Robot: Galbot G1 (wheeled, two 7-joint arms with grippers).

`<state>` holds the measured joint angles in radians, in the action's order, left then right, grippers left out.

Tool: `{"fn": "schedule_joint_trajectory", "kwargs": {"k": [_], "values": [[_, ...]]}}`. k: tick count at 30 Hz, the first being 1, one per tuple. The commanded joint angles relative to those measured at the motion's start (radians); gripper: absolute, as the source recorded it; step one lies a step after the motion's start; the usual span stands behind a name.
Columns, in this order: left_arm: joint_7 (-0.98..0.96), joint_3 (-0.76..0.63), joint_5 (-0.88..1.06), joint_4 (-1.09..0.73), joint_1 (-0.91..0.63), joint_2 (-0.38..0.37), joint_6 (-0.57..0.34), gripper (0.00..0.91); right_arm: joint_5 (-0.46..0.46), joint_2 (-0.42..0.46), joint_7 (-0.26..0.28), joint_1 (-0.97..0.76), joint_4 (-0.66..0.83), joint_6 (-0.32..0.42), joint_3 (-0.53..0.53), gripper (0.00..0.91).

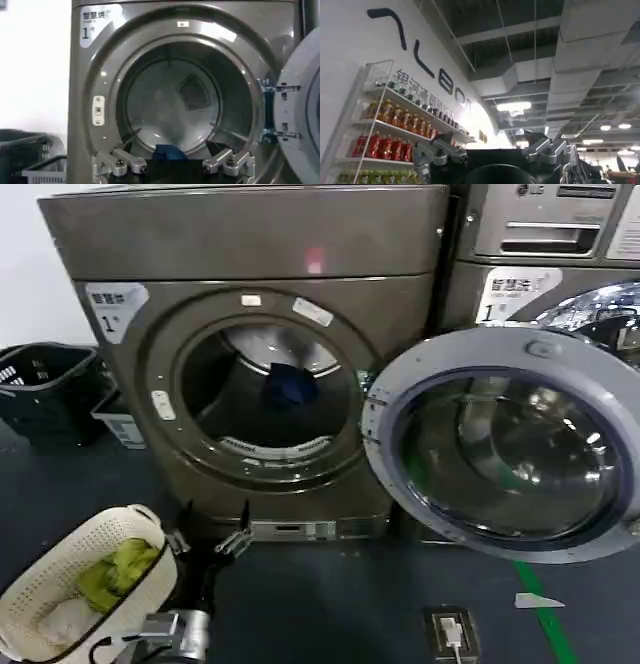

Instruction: Grasp the clothes from the dryer.

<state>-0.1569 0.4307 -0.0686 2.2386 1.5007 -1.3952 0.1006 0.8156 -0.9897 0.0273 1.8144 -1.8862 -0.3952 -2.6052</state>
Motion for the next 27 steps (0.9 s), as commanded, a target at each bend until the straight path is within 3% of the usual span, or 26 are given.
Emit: {"fn": "schedule_joint_trajectory", "kwargs": {"k": [1, 6, 10, 27], "values": [[0.002, 0.002, -0.001, 0.000, -0.004, 0.002, -0.002, 0.907, 0.004, -0.002, 0.003, 0.000, 0.001, 0.041, 0.000, 0.907], [0.002, 0.002, -0.003, 0.000, -0.013, -0.001, -0.002, 0.907, 0.005, 0.001, 0.004, 0.008, 0.011, 0.060, -0.007, 0.907], [0.003, -0.002, -0.004, -0.005, -0.021, -0.005, -0.001, 0.907, 0.002, -0.002, 0.003, 0.018, 0.025, 0.117, -0.009, 0.907], [0.001, -0.004, -0.012, -0.007, -0.029, 0.000, -0.001, 0.907, 0.002, -0.003, 0.009, 0.045, 0.038, 0.159, -0.029, 0.907]]}}
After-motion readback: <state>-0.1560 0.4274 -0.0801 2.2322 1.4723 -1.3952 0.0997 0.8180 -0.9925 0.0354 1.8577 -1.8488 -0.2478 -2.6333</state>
